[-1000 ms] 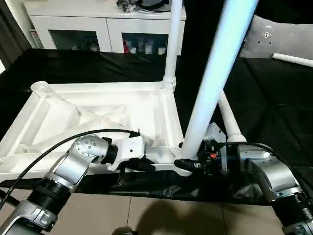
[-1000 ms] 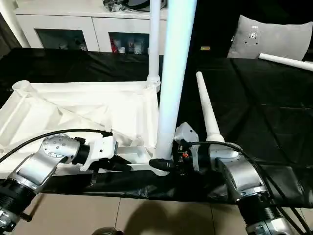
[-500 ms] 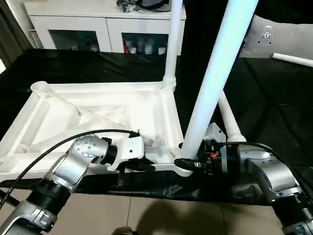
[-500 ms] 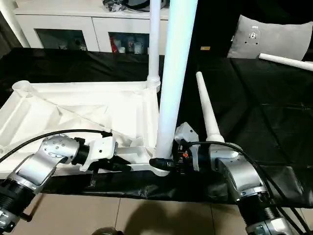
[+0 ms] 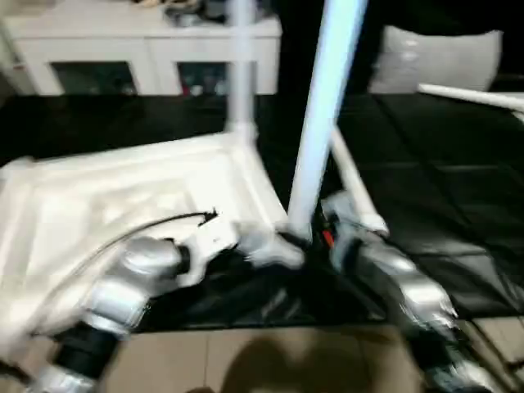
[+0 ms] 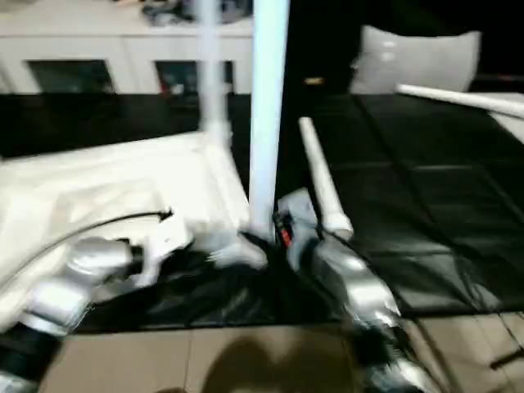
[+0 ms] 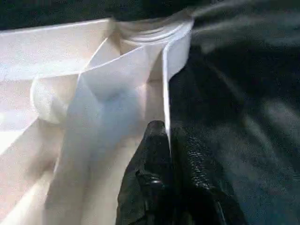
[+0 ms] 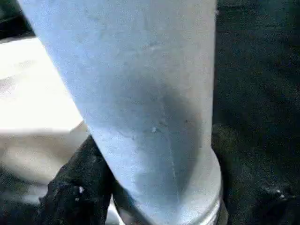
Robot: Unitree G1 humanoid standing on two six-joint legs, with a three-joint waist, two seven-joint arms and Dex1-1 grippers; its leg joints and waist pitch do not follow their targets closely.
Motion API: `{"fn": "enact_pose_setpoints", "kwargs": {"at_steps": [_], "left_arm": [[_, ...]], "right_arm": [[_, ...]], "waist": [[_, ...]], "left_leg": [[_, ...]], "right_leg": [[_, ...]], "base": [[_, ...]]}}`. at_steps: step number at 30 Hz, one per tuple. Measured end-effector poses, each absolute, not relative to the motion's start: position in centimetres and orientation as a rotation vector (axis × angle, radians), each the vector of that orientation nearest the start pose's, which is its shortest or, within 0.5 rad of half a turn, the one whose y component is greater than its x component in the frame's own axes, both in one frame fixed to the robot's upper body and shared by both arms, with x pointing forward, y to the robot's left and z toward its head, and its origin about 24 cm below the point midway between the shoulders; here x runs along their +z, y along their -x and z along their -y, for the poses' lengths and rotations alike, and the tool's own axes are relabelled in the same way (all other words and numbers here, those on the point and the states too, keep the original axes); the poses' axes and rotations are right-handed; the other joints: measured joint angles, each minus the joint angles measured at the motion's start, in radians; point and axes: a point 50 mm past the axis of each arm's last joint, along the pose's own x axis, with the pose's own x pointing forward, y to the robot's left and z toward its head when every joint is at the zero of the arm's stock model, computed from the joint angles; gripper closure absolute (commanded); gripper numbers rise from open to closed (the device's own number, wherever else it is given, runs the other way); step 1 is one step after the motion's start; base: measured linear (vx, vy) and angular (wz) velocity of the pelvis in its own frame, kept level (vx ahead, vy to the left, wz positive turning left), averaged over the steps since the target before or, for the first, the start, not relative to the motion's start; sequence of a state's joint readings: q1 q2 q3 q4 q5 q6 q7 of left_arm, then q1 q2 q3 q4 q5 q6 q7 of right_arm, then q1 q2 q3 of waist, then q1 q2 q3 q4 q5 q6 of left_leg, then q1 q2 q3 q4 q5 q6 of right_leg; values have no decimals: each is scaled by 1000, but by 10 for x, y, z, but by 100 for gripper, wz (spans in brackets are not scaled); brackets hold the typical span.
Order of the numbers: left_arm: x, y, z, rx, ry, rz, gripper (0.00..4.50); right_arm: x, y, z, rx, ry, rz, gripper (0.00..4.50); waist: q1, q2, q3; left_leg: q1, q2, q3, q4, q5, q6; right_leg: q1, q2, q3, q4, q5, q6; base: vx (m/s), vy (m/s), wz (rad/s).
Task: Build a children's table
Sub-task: Rotate leg to tighten
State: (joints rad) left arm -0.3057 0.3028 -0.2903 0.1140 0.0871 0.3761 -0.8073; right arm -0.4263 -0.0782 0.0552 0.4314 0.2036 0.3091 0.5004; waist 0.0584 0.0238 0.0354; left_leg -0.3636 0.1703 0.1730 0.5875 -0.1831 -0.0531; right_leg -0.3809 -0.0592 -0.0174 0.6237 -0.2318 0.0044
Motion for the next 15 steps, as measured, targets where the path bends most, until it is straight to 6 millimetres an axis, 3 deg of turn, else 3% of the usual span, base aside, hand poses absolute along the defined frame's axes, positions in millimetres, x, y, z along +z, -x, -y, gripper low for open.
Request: {"fn": "enact_pose_setpoints", "kwargs": {"at_steps": [3, 4, 12, 15], "left_arm": [[40, -282, -98, -913, -364, -393, 450], [40, -282, -94, -896, -352, -392, 450], [45, -282, -89, -896, -382, -377, 450], [46, -284, -92, -926, -419, -376, 450]], "right_arm": [[35, -325, 99, 558, -146, -310, 183], [35, -326, 101, 540, -146, -306, 127], [31, -322, 108, 540, -160, -293, 69], [31, -312, 125, 598, -110, -275, 47]], "waist": [[1, 1, -1], [4, 1, 0], [26, 2, -1], [36, 2, 0]], "left_leg": [[0, -1, 0, 0, 0, 0], [-1, -1, 0, 0, 0, 0], [-5, -1, 0, -9, 0, 1], [-6, -1, 0, -10, -1, 1]], "right_leg": [[0, 0, 2, 0, 0, 0], [0, 0, 1, 0, 1, -1], [-1, 1, 1, -11, 15, -3], [-1, 1, 0, -14, 15, -2]], "base": [[0, 0, 0], [0, 0, 0], [0, 0, 0], [0, 0, 0]]}}
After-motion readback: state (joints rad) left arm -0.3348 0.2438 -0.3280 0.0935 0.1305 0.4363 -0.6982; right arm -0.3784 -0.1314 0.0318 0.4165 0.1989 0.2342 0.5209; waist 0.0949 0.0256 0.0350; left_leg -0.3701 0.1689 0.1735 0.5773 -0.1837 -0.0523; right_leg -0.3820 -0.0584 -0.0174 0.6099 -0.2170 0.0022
